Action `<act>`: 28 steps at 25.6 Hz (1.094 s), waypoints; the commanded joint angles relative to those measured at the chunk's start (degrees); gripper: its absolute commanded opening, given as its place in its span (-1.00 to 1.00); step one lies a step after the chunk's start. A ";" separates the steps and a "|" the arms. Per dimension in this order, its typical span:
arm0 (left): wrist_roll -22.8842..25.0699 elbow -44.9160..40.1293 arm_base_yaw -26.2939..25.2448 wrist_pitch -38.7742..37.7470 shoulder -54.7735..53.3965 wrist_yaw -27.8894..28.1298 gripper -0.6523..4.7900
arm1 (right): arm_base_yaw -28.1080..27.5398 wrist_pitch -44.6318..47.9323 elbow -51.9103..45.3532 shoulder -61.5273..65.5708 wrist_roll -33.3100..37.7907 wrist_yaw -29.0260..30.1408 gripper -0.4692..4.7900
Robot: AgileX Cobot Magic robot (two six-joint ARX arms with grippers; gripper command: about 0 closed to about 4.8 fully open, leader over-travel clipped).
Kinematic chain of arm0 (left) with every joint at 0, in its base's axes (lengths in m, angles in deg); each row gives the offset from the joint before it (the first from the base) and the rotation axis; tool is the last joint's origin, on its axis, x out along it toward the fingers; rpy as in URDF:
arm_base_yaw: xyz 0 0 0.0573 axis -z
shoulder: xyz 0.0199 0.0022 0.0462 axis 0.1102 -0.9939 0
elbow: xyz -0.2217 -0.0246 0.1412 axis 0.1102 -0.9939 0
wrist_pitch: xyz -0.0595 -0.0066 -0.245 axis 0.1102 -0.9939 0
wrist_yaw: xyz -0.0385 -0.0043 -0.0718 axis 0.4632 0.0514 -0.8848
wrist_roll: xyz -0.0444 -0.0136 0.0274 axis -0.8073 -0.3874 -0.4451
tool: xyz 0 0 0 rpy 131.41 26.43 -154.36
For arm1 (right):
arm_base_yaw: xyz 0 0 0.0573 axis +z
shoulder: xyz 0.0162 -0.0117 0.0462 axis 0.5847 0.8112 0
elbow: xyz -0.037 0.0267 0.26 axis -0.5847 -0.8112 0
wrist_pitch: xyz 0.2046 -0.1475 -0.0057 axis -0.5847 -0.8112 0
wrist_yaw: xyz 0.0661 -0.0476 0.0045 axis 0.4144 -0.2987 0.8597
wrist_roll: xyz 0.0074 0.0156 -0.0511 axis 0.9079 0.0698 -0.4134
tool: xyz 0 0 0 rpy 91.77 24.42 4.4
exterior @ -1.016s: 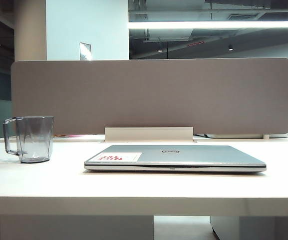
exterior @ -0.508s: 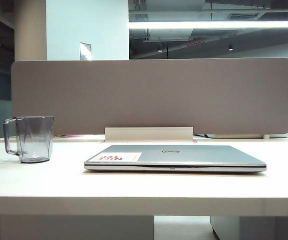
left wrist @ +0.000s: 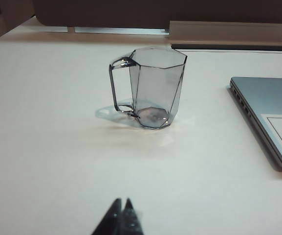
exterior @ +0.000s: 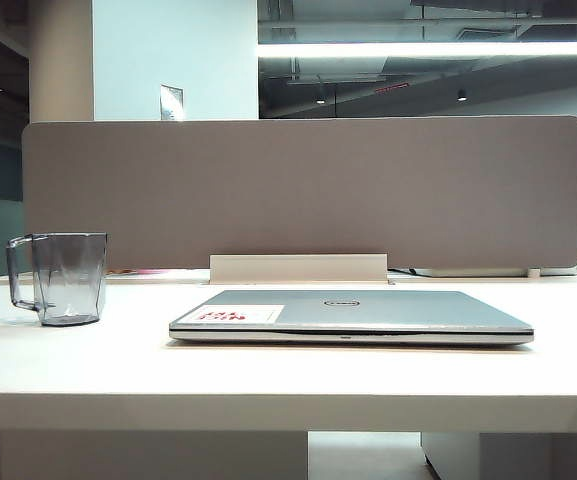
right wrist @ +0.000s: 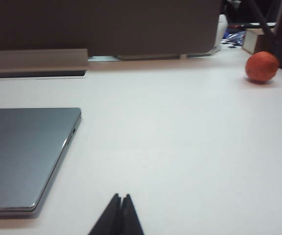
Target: Pick up the water cup and place it on the left side of the laptop.
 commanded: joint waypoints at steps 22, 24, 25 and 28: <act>-0.39 0.17 0.00 0.33 -0.07 0.00 -0.78 | -0.02 0.00 -0.33 -0.09 1.90 0.35 -0.84; -0.39 0.17 0.00 0.33 -0.07 0.00 -0.78 | -0.04 0.00 -0.33 -0.09 1.90 0.35 -0.84; -0.39 0.17 0.00 0.33 -0.07 0.00 -0.78 | -0.04 0.00 -0.33 -0.09 1.90 0.35 -0.84; -0.39 0.17 0.00 0.33 -0.04 0.00 -0.78 | -0.04 0.00 -0.33 -0.09 1.90 0.35 -0.84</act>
